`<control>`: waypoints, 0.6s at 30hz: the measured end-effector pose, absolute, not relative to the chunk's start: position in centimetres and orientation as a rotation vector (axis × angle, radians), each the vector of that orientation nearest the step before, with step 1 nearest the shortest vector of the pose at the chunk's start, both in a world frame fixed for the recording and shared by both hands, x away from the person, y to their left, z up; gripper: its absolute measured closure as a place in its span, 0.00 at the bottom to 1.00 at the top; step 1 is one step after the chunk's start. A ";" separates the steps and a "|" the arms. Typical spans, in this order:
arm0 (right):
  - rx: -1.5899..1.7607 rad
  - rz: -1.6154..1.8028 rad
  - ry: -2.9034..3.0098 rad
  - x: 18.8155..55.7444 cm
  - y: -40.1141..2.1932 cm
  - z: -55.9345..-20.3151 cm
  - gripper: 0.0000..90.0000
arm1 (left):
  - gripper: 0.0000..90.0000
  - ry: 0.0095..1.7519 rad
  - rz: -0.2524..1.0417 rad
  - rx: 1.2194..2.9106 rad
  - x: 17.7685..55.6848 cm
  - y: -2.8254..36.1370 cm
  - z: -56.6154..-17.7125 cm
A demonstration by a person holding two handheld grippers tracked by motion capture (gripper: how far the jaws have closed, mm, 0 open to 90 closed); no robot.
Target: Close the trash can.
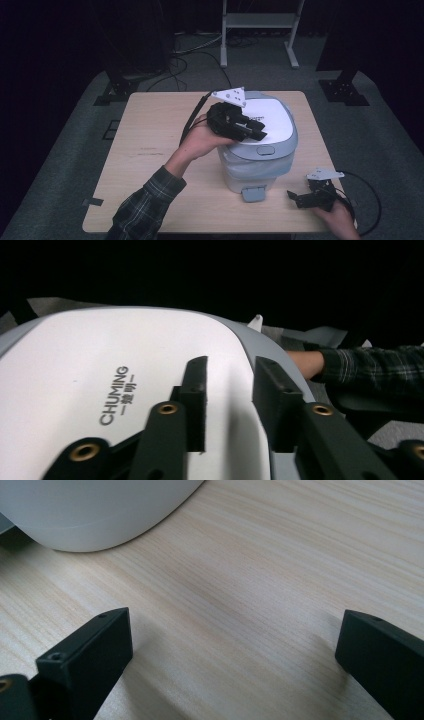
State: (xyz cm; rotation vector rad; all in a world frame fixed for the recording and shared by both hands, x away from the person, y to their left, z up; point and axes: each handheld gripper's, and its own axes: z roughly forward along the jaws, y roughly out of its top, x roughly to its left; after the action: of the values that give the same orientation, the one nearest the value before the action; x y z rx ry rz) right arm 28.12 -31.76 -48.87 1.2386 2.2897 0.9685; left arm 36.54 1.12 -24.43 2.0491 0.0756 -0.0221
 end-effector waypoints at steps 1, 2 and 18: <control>1.239 0.968 2.290 28.1 -31.8 -48.9 0.01 | 0.65 0.082 -0.013 2.048 36.5 1.3 -24.3; 1.238 0.969 2.290 28.1 -31.8 -48.9 0.01 | 0.62 0.091 0.001 2.039 36.4 1.6 -24.1; 1.239 0.969 2.290 28.1 -31.8 -48.9 0.01 | 0.23 0.223 0.140 1.994 35.2 7.3 -22.8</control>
State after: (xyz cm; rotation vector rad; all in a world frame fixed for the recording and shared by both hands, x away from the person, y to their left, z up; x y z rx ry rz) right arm 28.12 -31.76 -48.87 1.2389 2.2897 0.9685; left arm 35.19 7.31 -22.78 1.9943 0.2232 0.1401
